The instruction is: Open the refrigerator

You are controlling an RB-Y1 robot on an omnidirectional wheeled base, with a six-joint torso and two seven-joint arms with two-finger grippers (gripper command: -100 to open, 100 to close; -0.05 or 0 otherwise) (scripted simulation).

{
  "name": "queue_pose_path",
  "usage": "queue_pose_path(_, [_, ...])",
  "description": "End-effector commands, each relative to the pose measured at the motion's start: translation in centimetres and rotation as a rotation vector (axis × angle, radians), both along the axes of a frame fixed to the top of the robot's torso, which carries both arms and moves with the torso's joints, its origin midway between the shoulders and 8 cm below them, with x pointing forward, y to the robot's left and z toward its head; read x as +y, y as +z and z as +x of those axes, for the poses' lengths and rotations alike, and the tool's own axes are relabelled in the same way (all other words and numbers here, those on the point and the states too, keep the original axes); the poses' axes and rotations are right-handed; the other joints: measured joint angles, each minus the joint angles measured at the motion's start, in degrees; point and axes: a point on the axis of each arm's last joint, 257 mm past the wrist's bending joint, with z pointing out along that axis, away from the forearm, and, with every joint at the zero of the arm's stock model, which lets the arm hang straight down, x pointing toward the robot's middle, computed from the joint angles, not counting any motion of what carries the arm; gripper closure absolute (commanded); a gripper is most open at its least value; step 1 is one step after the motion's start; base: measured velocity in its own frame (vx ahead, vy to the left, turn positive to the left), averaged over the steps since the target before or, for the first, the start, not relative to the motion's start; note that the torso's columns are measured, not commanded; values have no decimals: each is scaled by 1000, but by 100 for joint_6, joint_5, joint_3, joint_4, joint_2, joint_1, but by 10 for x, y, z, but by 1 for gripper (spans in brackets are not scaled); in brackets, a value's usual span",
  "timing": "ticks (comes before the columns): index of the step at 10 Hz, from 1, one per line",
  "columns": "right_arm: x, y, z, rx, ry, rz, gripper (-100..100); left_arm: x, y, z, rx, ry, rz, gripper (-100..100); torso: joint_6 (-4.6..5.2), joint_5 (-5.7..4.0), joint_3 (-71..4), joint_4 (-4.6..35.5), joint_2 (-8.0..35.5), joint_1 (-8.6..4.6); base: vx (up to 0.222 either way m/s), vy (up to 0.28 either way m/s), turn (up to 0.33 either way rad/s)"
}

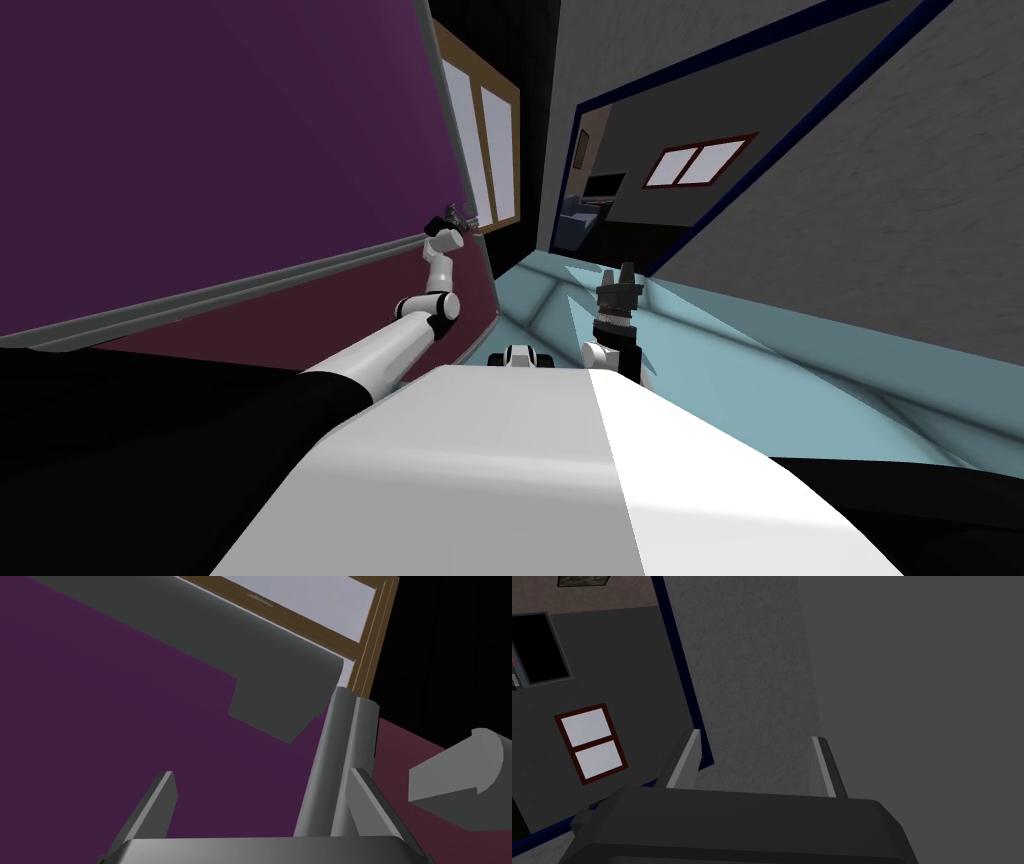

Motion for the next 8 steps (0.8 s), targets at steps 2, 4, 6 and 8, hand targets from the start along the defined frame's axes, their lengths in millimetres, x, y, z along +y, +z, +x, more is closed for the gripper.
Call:
queue_pose_path(2, [0,0,0,0,0,0,0,-7,6,13,55,-21,-53,-100,-2,-1,13,2,15,-7,5,-37,11])
queue_pose_path(4, [0,0,0,0,0,0,0,-15,11,20,87,-38,-86,-100,-4,-3,28,9,37,-15,3,-48,23])
queue_pose_path(6, [0,0,0,0,0,0,0,-21,17,25,112,-53,-110,-100,-6,-6,47,19,63,-21,-1,-48,23])
queue_pose_path(8, [0,0,0,0,0,0,0,-25,20,27,129,-63,-127,-100,-7,-5,55,23,73,-20,0,-34,11])
